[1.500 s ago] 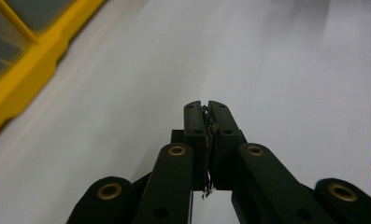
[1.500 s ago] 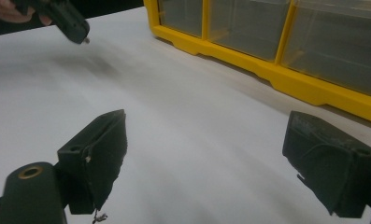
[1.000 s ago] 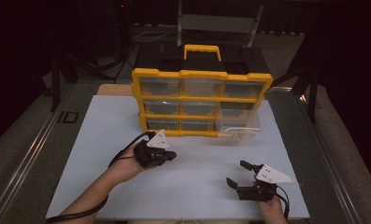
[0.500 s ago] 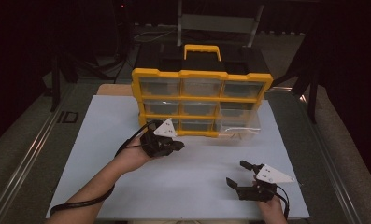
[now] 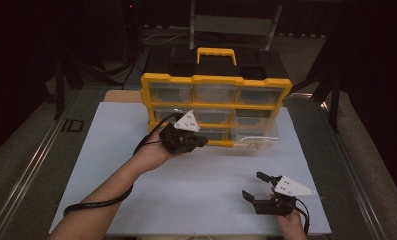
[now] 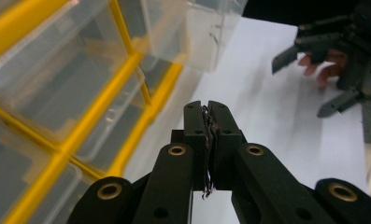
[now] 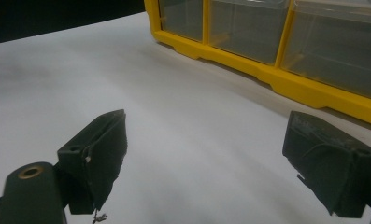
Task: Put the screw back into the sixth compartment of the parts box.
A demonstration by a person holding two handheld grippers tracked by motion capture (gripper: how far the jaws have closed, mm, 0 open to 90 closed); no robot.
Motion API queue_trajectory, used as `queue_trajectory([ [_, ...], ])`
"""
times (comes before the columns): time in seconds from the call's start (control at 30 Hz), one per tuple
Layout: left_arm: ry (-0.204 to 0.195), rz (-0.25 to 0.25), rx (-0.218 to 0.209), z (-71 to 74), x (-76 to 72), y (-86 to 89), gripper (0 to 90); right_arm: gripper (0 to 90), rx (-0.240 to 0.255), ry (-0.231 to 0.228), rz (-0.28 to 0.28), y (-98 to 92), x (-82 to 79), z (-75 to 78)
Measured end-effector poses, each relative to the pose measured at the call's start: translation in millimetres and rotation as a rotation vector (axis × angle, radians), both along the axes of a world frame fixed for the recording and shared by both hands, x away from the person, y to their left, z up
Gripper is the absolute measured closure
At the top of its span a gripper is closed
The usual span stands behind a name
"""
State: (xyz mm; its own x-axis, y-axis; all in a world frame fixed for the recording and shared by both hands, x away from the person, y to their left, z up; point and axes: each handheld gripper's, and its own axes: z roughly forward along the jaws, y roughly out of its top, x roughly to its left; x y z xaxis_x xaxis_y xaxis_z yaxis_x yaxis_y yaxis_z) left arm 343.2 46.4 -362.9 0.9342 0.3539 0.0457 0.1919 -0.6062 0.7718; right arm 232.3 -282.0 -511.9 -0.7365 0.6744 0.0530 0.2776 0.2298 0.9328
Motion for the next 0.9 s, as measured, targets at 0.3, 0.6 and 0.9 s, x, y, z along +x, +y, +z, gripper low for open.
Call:
queue_trajectory([
  [0.3,-0.017,-0.006,-0.021,15.5,8.6,-21.4,88.5,13.9,-0.001,0.0,0.001,0.1,0.1,-0.1],
  [0.6,-0.033,-0.024,-0.033,31.1,16.4,-44.6,88.5,13.9,-0.001,0.002,0.002,0.5,0.2,-0.2],
  [0.9,-0.034,-0.054,-0.047,39.3,25.6,-76.3,88.4,13.9,0.0,-0.001,0.004,0.1,0.0,0.1],
])
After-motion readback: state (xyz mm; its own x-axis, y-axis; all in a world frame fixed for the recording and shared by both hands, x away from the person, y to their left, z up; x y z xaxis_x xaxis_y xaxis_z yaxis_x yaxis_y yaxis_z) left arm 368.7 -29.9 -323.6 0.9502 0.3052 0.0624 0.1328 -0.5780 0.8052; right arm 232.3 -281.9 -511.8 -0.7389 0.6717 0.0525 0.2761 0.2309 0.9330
